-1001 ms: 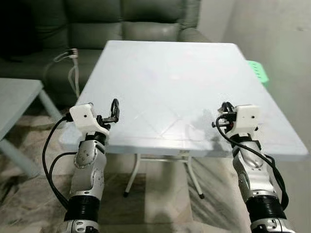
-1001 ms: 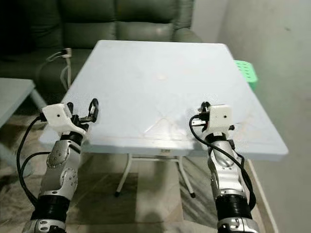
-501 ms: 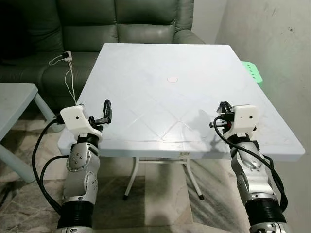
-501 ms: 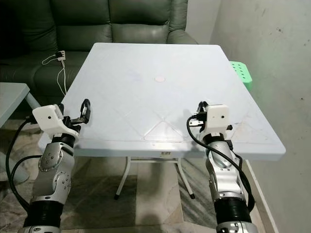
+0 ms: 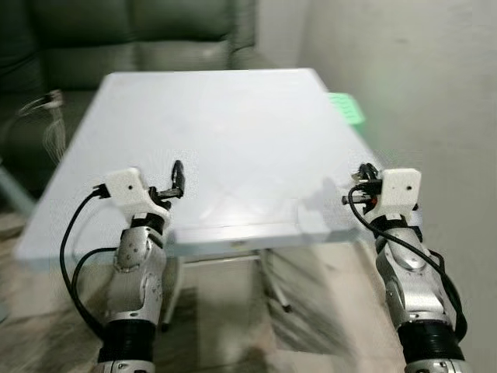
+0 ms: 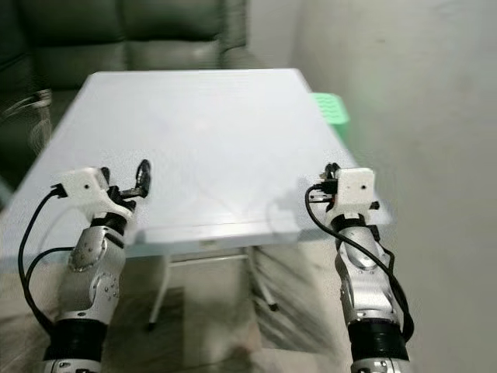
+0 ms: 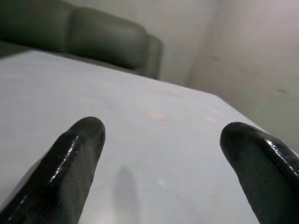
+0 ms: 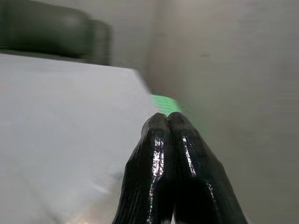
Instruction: Hang keys on a hook
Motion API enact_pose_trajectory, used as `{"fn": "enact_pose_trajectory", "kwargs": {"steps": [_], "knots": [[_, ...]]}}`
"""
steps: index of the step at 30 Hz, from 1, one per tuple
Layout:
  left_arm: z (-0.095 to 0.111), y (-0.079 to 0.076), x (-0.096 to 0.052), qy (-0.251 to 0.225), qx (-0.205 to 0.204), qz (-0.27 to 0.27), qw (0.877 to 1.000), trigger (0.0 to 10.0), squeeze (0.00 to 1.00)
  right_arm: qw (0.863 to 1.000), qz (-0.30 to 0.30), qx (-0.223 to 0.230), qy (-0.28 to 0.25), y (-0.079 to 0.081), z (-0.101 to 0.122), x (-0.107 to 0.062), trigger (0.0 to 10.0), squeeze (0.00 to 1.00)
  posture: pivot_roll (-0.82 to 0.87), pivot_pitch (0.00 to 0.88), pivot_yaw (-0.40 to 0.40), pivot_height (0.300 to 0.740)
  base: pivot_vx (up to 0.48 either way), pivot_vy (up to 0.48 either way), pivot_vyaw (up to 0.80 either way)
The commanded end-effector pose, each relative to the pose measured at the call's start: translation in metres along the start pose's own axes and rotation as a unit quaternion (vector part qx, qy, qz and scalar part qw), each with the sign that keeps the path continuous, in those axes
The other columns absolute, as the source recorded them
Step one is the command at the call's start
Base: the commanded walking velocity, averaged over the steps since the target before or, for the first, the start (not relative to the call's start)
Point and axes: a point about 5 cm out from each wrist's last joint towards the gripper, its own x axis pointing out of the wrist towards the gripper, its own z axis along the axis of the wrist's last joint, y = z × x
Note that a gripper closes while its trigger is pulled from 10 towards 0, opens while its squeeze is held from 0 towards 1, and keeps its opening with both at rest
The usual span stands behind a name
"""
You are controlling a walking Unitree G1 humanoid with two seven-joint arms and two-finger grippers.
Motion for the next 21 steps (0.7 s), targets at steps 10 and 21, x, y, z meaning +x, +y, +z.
{"fn": "enact_pose_trajectory", "kwargs": {"steps": [10,21], "knots": [[0.0060,-0.0022,0.0016,-0.005,-0.003,0.000,1.000,10.0,0.00,1.000,-0.002,0.000,-0.009,-0.0008,0.0072,-0.0003,10.0,0.00,0.03,0.017,-0.045,0.740,0.000,0.000,-0.77],[0.0058,-0.0028,0.0025,-0.004,-0.002,-0.002,1.000,10.0,0.00,1.000,-0.002,0.001,-0.009,0.0000,0.0080,0.0000,10.0,0.00,0.03,0.007,-0.042,0.740,0.000,0.000,-0.77]]}}
